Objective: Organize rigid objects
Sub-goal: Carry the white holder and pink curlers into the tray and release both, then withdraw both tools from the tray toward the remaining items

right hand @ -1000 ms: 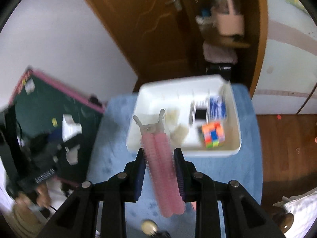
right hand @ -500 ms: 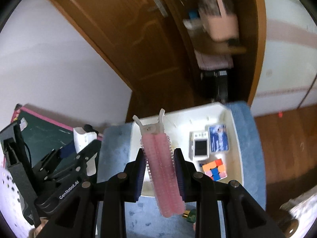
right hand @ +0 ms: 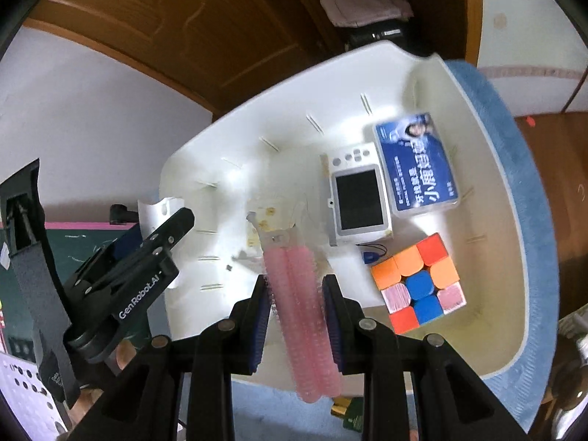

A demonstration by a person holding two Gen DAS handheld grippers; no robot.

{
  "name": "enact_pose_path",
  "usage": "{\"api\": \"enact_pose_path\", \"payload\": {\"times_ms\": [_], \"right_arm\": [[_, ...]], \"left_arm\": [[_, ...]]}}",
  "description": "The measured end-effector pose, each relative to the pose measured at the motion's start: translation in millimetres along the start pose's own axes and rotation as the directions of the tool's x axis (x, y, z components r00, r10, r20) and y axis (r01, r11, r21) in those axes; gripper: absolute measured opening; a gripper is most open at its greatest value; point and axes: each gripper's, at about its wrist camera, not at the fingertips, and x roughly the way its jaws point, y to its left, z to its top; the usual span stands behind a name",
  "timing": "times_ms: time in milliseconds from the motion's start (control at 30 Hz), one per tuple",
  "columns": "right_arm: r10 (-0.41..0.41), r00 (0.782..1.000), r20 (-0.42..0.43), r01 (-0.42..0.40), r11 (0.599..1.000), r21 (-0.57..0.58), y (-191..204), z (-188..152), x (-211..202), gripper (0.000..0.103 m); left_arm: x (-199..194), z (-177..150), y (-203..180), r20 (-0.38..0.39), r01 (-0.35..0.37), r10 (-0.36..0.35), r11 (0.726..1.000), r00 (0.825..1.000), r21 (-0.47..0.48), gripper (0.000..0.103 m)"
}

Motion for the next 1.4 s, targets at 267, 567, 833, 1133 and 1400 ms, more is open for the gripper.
{"api": "enact_pose_path", "payload": {"times_ms": [267,567,833,1133,1400], "right_arm": [[-0.014,1.000,-0.013,0.014,1.000,0.003,-4,6,18,0.032],[-0.029,0.997,0.076,0.035,0.996,-0.079,5,-1,6,0.058],[-0.073,0.985,0.154,0.098,0.983,-0.156,14,-20,-17,0.058],[-0.138,0.955,0.261,0.199,0.954,-0.224,27,-51,-48,0.058],[-0.176,0.927,0.331,0.265,0.932,-0.247,36,-91,-88,0.058]], "left_arm": [[25,8,-3,-0.019,-0.040,0.040,0.999,0.999,0.004,0.059],[32,9,-6,-0.008,-0.055,0.055,0.998,0.998,-0.006,0.061],[5,7,-7,0.049,-0.044,0.044,0.999,0.998,-0.011,0.091],[-58,-12,-3,0.108,0.004,-0.005,1.000,0.994,0.016,0.091],[-144,-39,5,0.192,0.057,-0.068,0.996,0.979,0.061,0.091]]}}
